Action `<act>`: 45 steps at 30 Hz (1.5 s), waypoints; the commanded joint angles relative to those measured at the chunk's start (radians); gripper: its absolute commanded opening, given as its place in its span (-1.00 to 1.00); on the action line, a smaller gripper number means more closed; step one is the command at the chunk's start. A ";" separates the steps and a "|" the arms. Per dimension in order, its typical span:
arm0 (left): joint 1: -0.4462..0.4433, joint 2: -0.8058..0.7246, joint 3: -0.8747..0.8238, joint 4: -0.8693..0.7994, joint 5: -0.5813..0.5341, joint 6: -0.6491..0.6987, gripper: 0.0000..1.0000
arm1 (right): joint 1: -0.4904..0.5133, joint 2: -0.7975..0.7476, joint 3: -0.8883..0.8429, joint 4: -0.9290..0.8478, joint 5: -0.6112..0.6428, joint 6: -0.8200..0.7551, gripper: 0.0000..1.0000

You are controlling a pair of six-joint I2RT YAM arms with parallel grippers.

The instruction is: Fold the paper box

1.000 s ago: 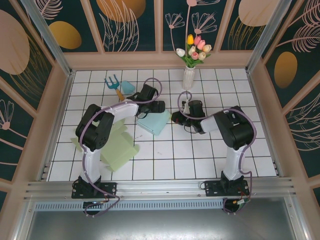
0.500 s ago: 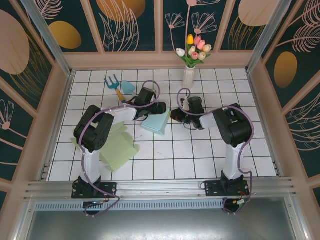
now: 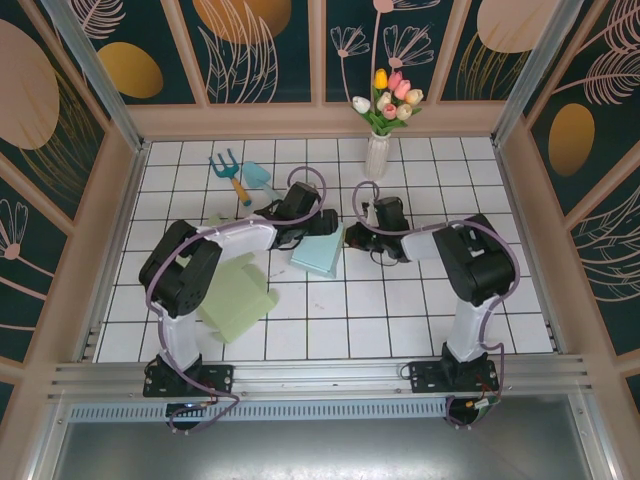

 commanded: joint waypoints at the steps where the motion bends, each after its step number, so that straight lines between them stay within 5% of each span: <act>1: 0.005 -0.072 -0.064 -0.031 -0.051 -0.058 0.81 | 0.012 -0.102 -0.087 -0.048 0.036 -0.019 -0.99; 7: 0.008 -0.120 -0.177 -0.001 -0.061 -0.108 0.82 | 0.049 -0.228 -0.271 0.051 0.001 0.064 -0.99; 13: 0.009 -0.181 -0.336 0.151 0.061 -0.145 0.80 | 0.169 -0.276 -0.377 0.154 0.030 0.201 -0.98; 21: -0.021 -0.183 -0.381 0.207 0.123 -0.224 0.77 | 0.243 -0.268 -0.367 0.192 0.075 0.279 -0.98; 27: -0.076 -0.182 -0.492 0.368 0.159 -0.402 0.74 | 0.301 -0.249 -0.352 0.310 0.052 0.359 -0.98; 37: -0.147 -0.214 -0.564 0.528 0.139 -0.587 0.74 | 0.415 -0.160 -0.349 0.568 0.066 0.492 -0.97; 45: -0.151 -0.234 -0.514 0.374 0.015 -0.535 0.76 | 0.437 -0.138 -0.373 0.667 0.078 0.517 -0.96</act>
